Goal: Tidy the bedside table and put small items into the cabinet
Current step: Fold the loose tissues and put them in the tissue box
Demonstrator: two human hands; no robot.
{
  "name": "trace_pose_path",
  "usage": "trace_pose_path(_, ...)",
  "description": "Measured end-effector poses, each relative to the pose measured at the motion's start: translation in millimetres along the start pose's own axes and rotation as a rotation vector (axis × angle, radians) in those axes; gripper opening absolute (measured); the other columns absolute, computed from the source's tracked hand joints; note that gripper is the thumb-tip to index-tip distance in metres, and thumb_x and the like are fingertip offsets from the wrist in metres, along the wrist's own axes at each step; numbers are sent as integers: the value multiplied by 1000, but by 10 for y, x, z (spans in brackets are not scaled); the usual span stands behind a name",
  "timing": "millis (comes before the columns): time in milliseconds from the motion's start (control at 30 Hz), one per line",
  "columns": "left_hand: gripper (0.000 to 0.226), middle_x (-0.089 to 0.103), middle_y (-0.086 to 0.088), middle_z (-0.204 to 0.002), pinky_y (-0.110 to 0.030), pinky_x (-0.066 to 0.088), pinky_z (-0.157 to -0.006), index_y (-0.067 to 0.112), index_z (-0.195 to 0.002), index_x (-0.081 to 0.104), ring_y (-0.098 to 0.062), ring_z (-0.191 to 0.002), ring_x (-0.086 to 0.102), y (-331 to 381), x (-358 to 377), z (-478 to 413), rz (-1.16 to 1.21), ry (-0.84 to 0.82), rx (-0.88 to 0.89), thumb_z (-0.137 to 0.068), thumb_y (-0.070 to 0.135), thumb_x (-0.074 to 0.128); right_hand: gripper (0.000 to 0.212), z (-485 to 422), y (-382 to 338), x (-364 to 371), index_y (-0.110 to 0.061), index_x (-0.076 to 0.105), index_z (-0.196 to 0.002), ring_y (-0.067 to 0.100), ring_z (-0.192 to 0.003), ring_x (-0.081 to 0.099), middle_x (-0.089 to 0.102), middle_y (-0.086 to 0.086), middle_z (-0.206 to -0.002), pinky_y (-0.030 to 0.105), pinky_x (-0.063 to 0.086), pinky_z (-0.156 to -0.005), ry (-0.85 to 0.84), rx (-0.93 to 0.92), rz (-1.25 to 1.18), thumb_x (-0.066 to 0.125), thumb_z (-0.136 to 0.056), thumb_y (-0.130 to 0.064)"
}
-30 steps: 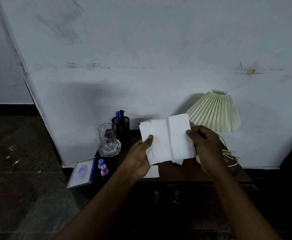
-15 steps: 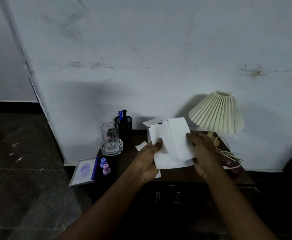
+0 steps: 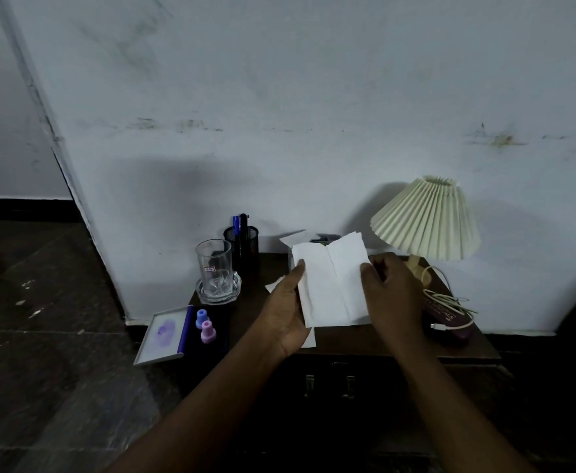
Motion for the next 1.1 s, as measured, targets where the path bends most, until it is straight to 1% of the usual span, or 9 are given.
trace_pose_path(100,45,73,-8,-126,-41,62,-86,17,-131,69,-24,-113,72,30,39,13,-45,-46,62,-99,48,59,13,103,-164,29,-7,70,-106,22,-81,64,71,7,-89,27,36,-67,18,-163,181,62,-99,-14)
trace_pose_path(200,38,71,-18,-126,-50,53,-105,6,-127,70,-35,-117,69,3,18,-9,-71,-24,63,-95,27,70,11,223,-338,91,-3,71,-103,26,-81,68,73,11,-90,33,49,-70,23,-349,311,64,-97,-9)
trace_pose_path(400,20,76,-11,-97,-34,60,-70,5,-116,70,-21,-80,72,-13,-3,-1,-85,49,98,-101,7,56,19,431,-427,303,-7,73,-101,25,-84,65,71,9,-91,40,54,-76,-54,-515,383,59,-100,-21)
trace_pose_path(533,35,69,-21,-125,-35,61,-89,-2,-134,61,-29,-105,70,12,1,41,-33,40,82,-103,7,51,26,508,-460,400,-10,71,-92,25,-81,62,71,7,-87,40,49,-79,-100,-590,394,53,-103,-26)
trace_pose_path(600,41,63,-22,-137,-41,49,-110,-1,-137,60,-33,-125,63,11,19,68,-5,29,40,-103,21,54,31,504,-461,432,-10,71,-95,24,-84,65,73,6,-90,40,49,-84,-137,-597,404,49,-105,-28)
trace_pose_path(700,55,66,-19,-135,-42,44,-115,3,-135,64,-31,-131,60,25,17,76,45,-10,-4,-100,45,58,33,520,-455,479,-9,73,-99,24,-91,69,76,6,-98,42,49,-90,-182,-613,443,48,-105,-28)
trace_pose_path(867,47,63,-25,-137,-42,57,-95,0,-135,62,-31,-110,69,30,-18,23,6,6,6,-98,28,63,43,429,-387,413,-21,70,-118,19,-108,64,73,-4,-111,41,46,-95,-186,-470,432,35,-103,-41)
trace_pose_path(967,36,71,-20,-125,-50,58,-89,5,-130,66,-34,-99,73,46,-65,-17,22,-1,-23,-97,20,61,42,193,-93,147,-23,61,-131,24,-124,56,66,-1,-127,45,42,-106,60,-1,138,59,-97,-47)
trace_pose_path(1100,36,73,-18,-121,-51,63,-74,4,-122,70,-36,-101,75,59,-107,-6,79,-52,-103,-88,17,67,53,136,281,287,-19,72,-124,28,-118,69,74,6,-125,51,53,-103,-439,666,-693,81,-83,-51)
Point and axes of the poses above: each hand's wrist, its own z-axis away from the middle knuckle, its own x-axis out of the palm, y = z × x, the point moved 5 cm from there along -z, towards the middle knuckle
